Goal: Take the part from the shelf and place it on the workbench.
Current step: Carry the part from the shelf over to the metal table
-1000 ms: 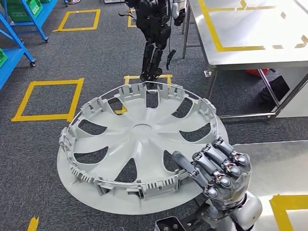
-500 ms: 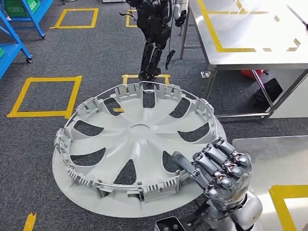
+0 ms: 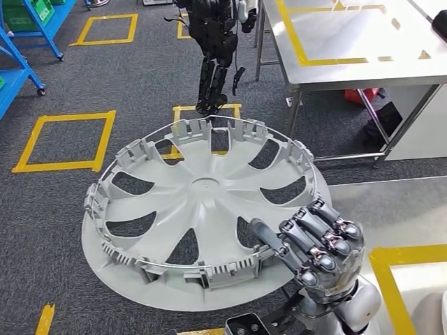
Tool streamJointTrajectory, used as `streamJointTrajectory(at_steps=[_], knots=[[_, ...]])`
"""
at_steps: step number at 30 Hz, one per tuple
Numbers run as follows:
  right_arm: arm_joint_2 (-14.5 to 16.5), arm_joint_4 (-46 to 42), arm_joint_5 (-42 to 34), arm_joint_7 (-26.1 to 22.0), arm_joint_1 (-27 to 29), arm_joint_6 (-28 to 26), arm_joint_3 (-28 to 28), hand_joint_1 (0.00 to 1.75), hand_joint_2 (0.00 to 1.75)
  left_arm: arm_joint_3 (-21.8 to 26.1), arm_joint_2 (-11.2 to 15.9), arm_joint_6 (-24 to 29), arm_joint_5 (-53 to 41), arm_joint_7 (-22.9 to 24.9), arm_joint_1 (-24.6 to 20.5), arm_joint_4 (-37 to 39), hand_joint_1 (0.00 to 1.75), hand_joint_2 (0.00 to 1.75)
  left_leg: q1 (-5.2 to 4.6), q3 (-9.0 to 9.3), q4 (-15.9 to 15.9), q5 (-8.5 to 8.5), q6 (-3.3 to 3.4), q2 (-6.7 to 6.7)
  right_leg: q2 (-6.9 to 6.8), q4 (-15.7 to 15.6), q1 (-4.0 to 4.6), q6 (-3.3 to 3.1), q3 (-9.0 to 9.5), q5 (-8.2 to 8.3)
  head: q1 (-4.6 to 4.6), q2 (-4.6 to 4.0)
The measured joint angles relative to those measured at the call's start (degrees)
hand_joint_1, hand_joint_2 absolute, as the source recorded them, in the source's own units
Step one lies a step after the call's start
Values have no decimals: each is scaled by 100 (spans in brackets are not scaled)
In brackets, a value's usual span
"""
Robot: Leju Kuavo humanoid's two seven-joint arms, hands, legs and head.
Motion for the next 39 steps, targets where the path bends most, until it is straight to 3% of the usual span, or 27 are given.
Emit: streamJointTrajectory(at_steps=[1,2,4,6,9,10,12,14,15,16,17,19,21,25,33,39], knots=[[0,0,2,0,2,0,0,175,175,0,0,0,0,0,2,0,0,175,1,63,1,37,1,-1,3,13,4,5,-53,31,0,0],[0,0,3,0,2,0,0,175,175,0,1,0,1,0,2,0,0,175,2,240,-237,168,9,-2,6,30,6,14,-101,58,0,0],[0,0,2,0,0,0,0,175,175,0,2,0,1,0,-9,0,0,175,-2,776,-1090,454,46,-16,14,68,12,50,-176,101,-1,0],[0,0,-1,0,-5,0,1,175,175,0,2,0,4,0,-23,0,0,175,-23,1069,-1625,555,96,-39,14,90,17,114,-222,150,2,1],[-1,0,-7,0,-11,0,3,175,175,1,1,1,10,0,-26,0,0,175,-39,1033,-1722,616,191,-39,15,90,8,220,-271,216,2,1],[-2,0,-10,0,-12,0,4,175,175,1,-2,2,12,0,-32,0,0,175,-30,1013,-1746,658,232,-30,17,151,7,247,-321,157,9,0],[-7,0,-15,0,-14,0,4,175,175,2,-11,2,19,0,-47,0,0,175,-13,950,-1782,743,299,-12,22,599,-2,292,-536,-169,22,0],[-14,3,-19,0,-15,0,5,175,175,2,-15,2,24,0,-47,0,0,175,-25,851,-1777,812,326,-3,21,1378,-12,333,-832,-585,31,1],[-19,8,-20,0,-13,0,6,175,175,2,-16,2,26,0,-43,0,0,175,-32,806,-1772,843,327,3,20,1653,-17,344,-918,-694,29,1],[-24,14,-20,0,-11,0,7,175,175,2,-14,2,26,0,-40,0,0,175,-38,767,-1766,870,324,6,19,1720,-20,349,-895,-698,29,1],[-28,19,-19,0,-10,0,7,175,175,2,-14,2,26,0,-39,0,0,175,-41,739,-1759,892,318,8,19,1528,-21,344,-739,-593,29,1],[-33,24,-17,0,-16,0,8,175,175,2,-17,2,26,0,-40,0,0,175,-50,707,-1736,916,297,7,12,675,-18,313,-188,-297,29,1],[-34,24,-19,0,-27,0,16,175,175,2,-18,3,26,1,-47,0,0,175,-73,666,-1691,925,271,8,9,48,-8,264,187,-180,25,0],[-37,39,-16,0,-25,0,36,175,175,2,-13,20,32,16,-50,0,0,175,-79,607,-1657,967,296,10,14,-49,20,232,215,-168,18,0],[-43,84,-27,0,-29,0,46,175,175,2,-10,37,43,26,-51,0,0,175,-57,595,-1689,1019,207,9,7,-17,42,167,180,-158,20,1],[-44,103,-29,0,-29,0,46,175,175,2,-11,37,43,26,-51,0,0,175,-56,567,-1689,1030,190,9,5,-12,38,153,155,-146,21,0]])
